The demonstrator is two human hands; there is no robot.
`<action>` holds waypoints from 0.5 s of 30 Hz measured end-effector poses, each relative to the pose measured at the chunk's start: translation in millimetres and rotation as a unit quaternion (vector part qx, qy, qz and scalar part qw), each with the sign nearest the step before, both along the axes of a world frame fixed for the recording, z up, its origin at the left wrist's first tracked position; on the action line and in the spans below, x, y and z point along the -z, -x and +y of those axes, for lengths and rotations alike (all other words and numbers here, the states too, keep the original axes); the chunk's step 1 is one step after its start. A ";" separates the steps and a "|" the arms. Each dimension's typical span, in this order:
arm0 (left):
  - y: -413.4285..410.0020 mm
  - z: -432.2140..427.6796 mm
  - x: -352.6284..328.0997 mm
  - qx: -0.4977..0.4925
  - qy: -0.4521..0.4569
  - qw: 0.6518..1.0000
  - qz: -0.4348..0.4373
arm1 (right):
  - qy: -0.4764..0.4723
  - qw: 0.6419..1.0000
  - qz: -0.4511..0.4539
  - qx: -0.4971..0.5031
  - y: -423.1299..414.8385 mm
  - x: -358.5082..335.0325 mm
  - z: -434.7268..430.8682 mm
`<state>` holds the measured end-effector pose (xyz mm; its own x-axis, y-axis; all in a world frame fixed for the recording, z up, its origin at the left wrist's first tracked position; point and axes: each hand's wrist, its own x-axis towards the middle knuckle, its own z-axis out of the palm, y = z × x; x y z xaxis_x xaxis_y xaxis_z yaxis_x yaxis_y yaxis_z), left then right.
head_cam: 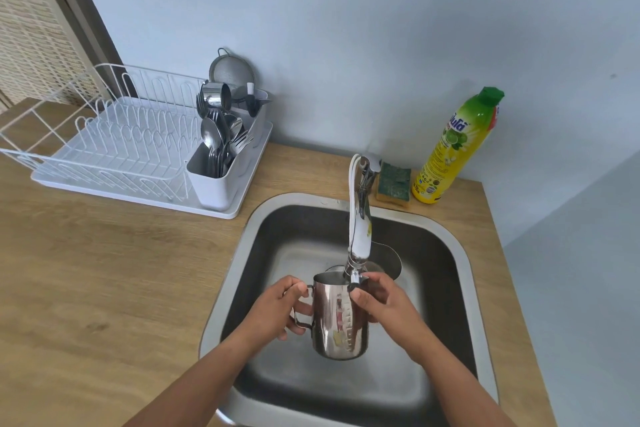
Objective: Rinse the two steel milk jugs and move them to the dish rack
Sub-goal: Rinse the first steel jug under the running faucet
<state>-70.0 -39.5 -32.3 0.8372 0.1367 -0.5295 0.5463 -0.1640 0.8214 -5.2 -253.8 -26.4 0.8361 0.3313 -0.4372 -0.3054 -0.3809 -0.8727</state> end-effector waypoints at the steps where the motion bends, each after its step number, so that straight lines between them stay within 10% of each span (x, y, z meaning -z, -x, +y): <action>1: 0.4 -0.5 1.2 -0.003 0.007 1.000 0.006 | 0.003 1.000 0.002 0.003 -0.3 -0.5 -0.4; 15: 0.9 -7.4 14.0 -0.009 0.067 0.994 0.089 | 0.100 0.994 0.049 0.010 -6.5 0.7 6.2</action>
<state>-71.0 -46.9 -46.3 0.7272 0.0685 -0.6830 0.6862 -0.0485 0.7258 1.3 -247.5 -27.0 0.7923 0.2122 -0.5721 -0.3945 -0.5372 -0.7456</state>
